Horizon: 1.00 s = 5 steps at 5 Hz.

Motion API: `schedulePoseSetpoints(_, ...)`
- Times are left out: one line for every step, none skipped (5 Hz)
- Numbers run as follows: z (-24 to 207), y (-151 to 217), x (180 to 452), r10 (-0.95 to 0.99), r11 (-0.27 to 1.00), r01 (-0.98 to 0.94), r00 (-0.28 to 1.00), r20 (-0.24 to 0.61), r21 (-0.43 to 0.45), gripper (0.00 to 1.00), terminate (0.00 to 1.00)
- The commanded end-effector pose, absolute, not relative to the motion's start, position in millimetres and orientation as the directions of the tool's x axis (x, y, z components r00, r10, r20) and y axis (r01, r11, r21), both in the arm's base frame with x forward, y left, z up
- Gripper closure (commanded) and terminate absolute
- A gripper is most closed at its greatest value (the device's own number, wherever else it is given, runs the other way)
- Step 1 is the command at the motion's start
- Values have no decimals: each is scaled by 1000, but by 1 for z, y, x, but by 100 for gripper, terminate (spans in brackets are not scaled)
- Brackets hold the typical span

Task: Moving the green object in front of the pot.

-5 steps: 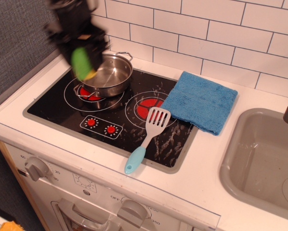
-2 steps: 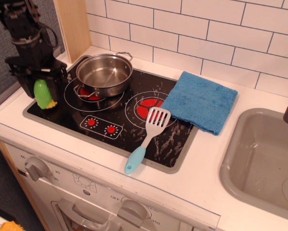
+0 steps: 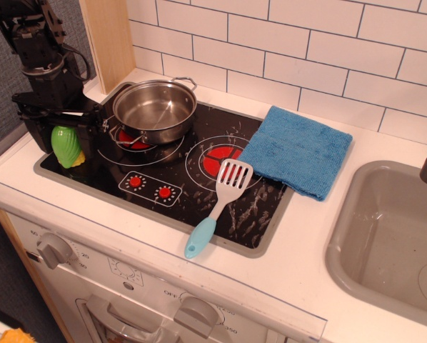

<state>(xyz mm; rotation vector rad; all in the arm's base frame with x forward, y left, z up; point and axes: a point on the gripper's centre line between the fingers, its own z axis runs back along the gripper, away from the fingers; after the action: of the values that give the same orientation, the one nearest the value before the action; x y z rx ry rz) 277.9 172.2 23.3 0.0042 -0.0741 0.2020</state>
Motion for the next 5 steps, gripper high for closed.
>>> schedulePoseSetpoints(96, 169, 280, 150, 988, -156, 964, 218, 10, 0, 0)
schedulePoseSetpoints(110, 152, 282, 78, 996, -85, 968, 237, 19, 0, 0)
schedulePoseSetpoints(110, 135, 284, -9, 999, -2, 977, 211, 50, 0, 0)
schedulePoseSetpoints(101, 129, 285, -43, 993, 26, 987, 155, 112, 0, 0)
schedulePoseSetpoints(101, 129, 285, -43, 993, 26, 987, 155, 112, 0, 0)
